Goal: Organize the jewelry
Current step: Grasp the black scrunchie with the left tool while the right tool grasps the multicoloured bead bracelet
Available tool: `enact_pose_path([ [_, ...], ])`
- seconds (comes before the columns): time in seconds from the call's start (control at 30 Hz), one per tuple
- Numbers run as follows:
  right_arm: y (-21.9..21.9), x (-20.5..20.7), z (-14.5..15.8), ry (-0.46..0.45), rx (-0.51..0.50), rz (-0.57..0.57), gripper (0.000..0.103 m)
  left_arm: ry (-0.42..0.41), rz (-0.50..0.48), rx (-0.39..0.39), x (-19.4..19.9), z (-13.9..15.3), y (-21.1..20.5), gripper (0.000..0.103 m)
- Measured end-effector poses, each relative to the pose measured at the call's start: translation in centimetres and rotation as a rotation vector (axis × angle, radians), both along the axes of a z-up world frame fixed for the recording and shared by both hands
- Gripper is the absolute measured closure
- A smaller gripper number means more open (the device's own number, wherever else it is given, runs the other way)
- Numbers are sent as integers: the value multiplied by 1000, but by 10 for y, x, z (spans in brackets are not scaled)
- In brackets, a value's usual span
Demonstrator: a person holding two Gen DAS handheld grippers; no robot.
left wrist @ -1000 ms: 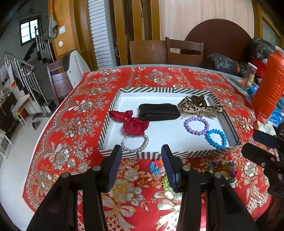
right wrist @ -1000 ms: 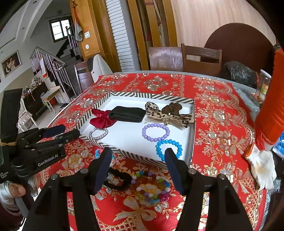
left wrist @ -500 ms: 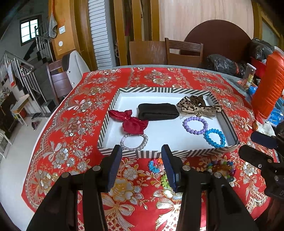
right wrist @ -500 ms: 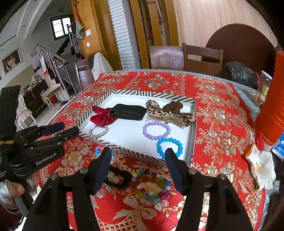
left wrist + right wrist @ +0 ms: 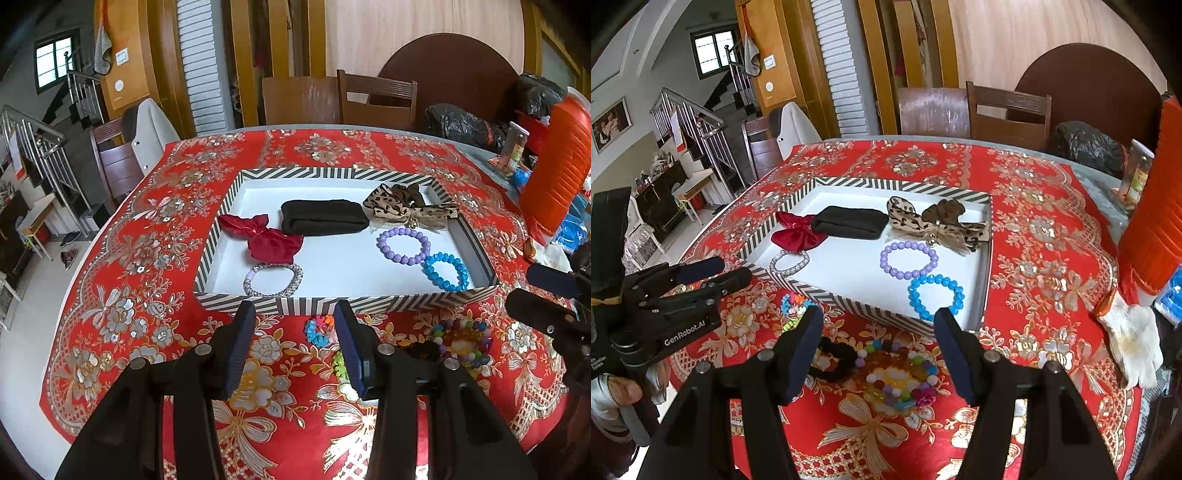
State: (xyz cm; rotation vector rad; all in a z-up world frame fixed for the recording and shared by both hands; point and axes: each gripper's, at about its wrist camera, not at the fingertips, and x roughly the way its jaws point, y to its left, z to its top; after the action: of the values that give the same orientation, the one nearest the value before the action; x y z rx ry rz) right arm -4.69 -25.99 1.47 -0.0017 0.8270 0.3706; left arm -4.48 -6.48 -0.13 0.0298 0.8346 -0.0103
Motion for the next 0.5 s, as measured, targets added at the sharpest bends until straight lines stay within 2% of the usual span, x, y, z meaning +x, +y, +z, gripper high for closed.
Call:
enact_pose_path([
  [0.17,-6,0,-4,21,-13,4,38,20,-15,-26,0,-4,5,48],
  [0.27,-13,-2,-12,46,-29,-5,38,62,-29,-74,1,-11,11,48],
  [0.5,-35,0,-36,125,-70,-36,38,199,-86,-264,3,-30,23,48],
])
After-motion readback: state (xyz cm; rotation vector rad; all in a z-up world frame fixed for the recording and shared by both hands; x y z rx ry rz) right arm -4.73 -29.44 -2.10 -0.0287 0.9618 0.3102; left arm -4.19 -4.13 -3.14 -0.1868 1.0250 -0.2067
